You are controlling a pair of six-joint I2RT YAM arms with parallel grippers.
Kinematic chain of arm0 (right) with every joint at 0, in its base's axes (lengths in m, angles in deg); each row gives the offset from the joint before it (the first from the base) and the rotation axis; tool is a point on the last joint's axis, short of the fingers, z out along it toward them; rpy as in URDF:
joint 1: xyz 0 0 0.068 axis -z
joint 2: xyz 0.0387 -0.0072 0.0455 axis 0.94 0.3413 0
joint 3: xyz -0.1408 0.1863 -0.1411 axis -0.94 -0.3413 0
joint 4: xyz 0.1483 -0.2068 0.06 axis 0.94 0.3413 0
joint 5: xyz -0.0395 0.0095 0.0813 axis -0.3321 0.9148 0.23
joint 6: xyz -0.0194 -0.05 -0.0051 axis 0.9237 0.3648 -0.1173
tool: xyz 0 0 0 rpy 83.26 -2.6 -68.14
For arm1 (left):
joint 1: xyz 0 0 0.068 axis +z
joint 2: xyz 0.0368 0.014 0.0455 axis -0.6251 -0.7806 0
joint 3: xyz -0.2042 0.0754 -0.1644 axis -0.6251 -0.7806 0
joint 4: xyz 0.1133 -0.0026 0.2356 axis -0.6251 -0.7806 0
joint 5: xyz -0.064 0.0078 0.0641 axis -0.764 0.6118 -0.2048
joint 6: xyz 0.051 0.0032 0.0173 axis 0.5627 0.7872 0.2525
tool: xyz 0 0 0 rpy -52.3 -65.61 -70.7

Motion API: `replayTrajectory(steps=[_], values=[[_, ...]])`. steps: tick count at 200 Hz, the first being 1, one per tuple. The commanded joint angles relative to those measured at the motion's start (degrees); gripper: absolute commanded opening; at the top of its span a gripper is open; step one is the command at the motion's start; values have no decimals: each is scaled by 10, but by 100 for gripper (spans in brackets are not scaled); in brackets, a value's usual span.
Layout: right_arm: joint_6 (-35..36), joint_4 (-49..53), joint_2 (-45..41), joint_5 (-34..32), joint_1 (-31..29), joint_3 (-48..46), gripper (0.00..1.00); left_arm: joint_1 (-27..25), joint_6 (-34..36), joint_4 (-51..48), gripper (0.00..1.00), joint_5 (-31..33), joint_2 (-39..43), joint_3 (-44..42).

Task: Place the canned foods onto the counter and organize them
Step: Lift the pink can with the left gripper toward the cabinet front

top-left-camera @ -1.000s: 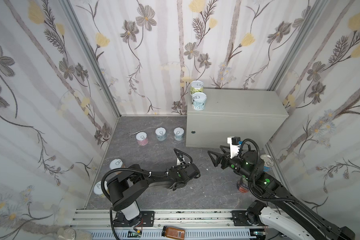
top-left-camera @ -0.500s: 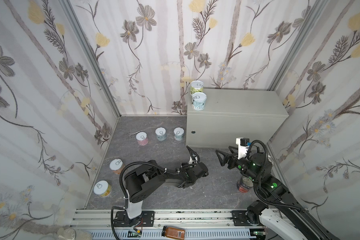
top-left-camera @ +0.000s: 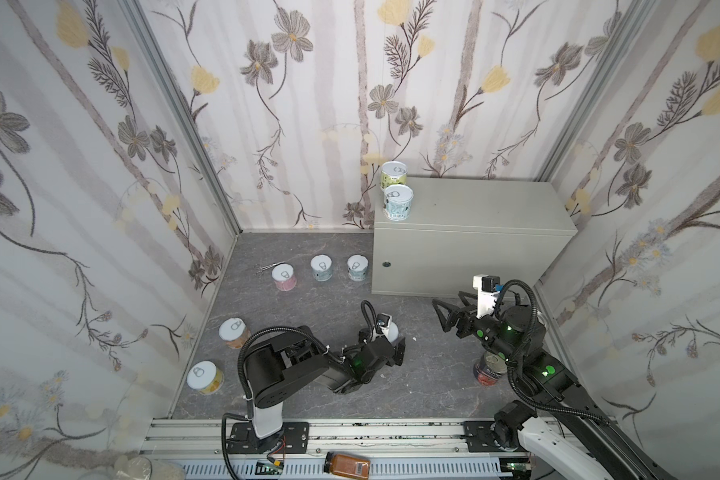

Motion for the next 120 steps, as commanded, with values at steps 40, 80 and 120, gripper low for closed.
replayTrajectory(steps=[40,80,120], values=[[5,2,3,7,2,-3,100,7,73,269,99,-13,-66,-37],[8,3,12,7,4,1,100,12,95,334,94,-27,-106,-38],[10,4,21,10,5,4,100,13,118,354,83,-26,-123,-29]])
